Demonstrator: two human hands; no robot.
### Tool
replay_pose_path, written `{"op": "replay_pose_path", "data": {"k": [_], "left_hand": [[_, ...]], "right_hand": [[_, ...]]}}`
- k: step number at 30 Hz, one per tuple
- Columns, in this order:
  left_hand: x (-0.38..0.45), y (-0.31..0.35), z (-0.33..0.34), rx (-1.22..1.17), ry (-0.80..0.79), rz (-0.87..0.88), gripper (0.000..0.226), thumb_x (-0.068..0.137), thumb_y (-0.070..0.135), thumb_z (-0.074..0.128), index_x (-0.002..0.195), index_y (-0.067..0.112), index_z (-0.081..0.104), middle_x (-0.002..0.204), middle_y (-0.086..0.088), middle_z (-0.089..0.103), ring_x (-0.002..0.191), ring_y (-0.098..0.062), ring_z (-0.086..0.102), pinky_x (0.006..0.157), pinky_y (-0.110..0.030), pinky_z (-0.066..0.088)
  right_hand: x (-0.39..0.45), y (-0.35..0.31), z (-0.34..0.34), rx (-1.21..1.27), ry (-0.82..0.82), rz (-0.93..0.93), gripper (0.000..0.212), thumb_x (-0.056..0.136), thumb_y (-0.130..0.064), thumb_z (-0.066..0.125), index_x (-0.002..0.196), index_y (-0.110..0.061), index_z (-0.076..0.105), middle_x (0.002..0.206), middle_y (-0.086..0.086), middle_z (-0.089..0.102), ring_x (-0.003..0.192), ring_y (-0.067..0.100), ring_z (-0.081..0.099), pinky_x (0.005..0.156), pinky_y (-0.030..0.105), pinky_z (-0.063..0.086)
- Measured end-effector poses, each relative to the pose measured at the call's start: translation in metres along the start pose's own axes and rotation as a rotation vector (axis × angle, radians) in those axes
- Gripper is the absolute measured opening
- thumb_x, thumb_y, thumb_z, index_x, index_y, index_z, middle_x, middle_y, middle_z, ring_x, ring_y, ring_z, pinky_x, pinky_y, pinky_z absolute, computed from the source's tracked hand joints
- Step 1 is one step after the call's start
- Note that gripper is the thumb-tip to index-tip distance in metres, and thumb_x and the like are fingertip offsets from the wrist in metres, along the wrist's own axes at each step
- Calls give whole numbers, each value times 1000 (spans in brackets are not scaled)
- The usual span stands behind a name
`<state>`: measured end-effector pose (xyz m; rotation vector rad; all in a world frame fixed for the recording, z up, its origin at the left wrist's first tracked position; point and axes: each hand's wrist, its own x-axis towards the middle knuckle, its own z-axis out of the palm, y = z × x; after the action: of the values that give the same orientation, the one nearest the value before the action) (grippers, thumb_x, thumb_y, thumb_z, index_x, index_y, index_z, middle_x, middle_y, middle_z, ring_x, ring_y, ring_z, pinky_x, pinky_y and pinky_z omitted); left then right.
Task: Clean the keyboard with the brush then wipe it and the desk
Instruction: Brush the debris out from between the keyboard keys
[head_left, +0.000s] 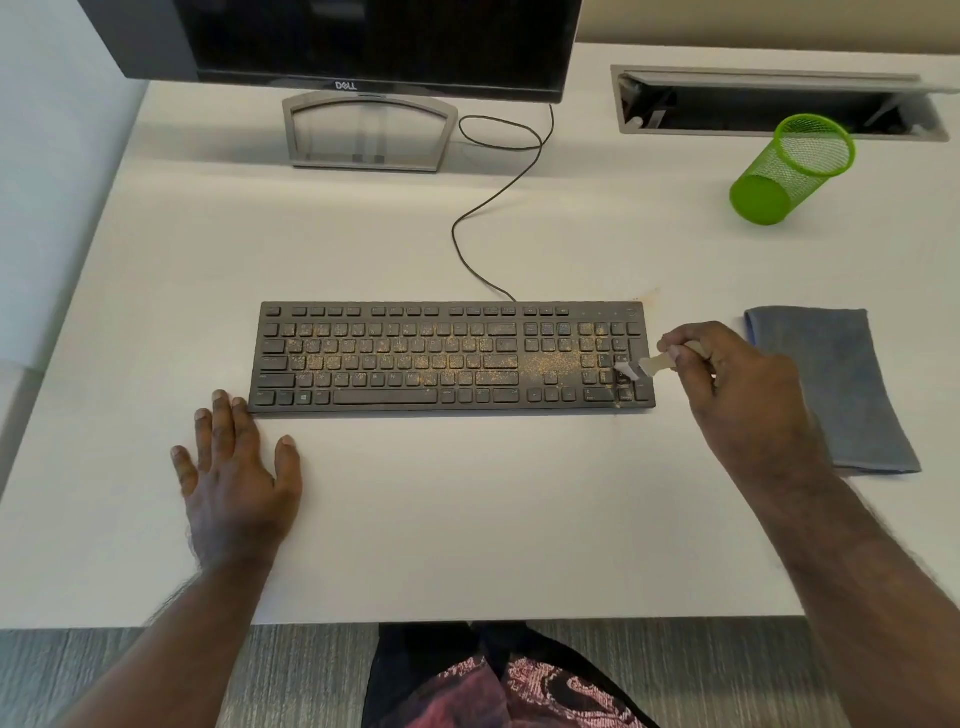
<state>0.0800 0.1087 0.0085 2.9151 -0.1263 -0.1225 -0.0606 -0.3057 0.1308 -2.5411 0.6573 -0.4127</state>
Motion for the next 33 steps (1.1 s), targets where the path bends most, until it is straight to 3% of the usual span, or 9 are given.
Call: {"op": "replay_pose_path", "data": {"k": [2,8,13,20,27,33], "left_hand": [[0,0,0,4,-2,1,80,95,51,25,162,8,20,171,-6,10,158,-24,6,127,-52,3],[-1,1,-1,2,-1,-3,80,95,51,24,162,7,20,171,-6,10,158,-24,6,127,-51,2],[-1,1,-1,-2,1,-2,80,95,51,24,162,7,20,171,-6,11,158,-24,5,127,-51,2],[0,0,1,2,4,-2,79,95,51,26,161,7,21,171,-7,12,158,-25,7,127,-53,3],[0,0,1,2,6,-2,80,95,51,25,161,7,21,171,-6,12,158,-25,6,127,-52,3],[-1,0,1,-5,9,-7,80,95,51,25,162,8,20,171,-5,11,158,-24,7,127,-51,2]], "right_hand": [[-1,0,-2,-24,-15,71,14,98,-26,53,103,-23,66,89,-6,74,65,16,64,58,29,51],[1,-4,-2,-1,58,75,14,99,-24,52,103,-22,66,87,-3,72,67,22,66,57,36,49],[-3,-5,1,-41,-6,84,16,99,-23,52,106,-22,66,90,-1,73,67,21,63,57,32,49],[-1,-5,1,22,54,116,16,98,-25,50,105,-23,65,91,-3,73,75,20,68,62,39,55],[-6,1,0,-16,-37,107,15,98,-24,50,105,-26,63,91,-6,73,75,20,67,63,40,55],[-5,-1,-1,49,54,52,18,100,-23,49,107,-22,65,94,-4,72,74,19,67,61,35,49]]}}
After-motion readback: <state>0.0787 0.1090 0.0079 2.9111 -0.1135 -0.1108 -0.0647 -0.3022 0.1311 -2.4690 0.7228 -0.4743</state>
